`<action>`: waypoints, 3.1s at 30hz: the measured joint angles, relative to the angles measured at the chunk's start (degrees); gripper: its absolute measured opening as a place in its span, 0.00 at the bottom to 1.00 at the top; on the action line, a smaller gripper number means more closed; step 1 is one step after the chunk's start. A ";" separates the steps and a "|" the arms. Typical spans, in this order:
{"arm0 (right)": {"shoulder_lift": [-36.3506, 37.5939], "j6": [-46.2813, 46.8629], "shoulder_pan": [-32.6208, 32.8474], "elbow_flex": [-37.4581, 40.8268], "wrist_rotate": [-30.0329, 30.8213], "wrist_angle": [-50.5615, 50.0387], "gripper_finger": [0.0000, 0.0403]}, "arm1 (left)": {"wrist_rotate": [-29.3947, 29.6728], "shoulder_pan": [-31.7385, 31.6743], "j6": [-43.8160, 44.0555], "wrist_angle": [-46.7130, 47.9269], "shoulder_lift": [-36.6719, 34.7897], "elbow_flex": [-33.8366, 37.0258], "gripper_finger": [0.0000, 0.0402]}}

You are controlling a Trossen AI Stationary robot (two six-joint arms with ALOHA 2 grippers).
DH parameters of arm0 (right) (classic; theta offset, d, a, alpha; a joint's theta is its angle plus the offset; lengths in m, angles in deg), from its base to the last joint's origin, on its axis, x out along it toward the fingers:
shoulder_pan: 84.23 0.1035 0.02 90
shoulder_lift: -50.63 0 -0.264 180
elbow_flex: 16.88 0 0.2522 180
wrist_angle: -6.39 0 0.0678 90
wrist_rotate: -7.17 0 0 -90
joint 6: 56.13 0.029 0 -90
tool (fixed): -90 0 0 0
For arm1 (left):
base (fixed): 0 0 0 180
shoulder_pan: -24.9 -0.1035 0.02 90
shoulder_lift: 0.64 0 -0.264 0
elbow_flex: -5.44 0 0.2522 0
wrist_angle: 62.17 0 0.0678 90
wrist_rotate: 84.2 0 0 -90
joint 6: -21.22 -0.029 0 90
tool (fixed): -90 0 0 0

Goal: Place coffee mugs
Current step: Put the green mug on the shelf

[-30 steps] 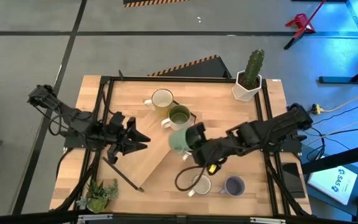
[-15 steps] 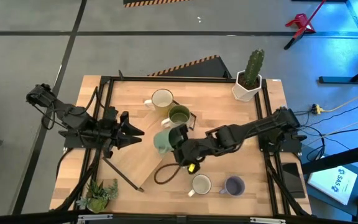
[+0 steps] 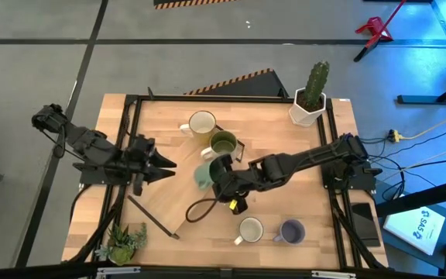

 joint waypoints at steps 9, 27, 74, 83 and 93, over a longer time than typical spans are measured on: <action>-0.47 0.51 -0.80 -0.07 -3.85 0.11 0.00 | 0.82 -0.61 2.90 5.80 0.91 0.00 0.35; -2.00 0.49 -0.74 -0.75 -5.33 -0.09 0.05 | 1.08 -0.59 3.11 6.13 1.62 0.07 0.35; -6.21 -10.66 0.67 -21.75 1.88 -8.52 0.18 | 1.63 -0.59 1.42 6.35 1.62 0.04 0.35; -6.23 -7.21 2.49 -14.63 -0.37 -12.17 0.03 | 1.63 -0.59 1.46 6.35 1.62 0.04 0.35; -6.23 -9.62 -2.17 -10.67 -0.58 -7.75 0.00 | 1.61 -0.59 1.94 6.33 1.62 0.04 0.35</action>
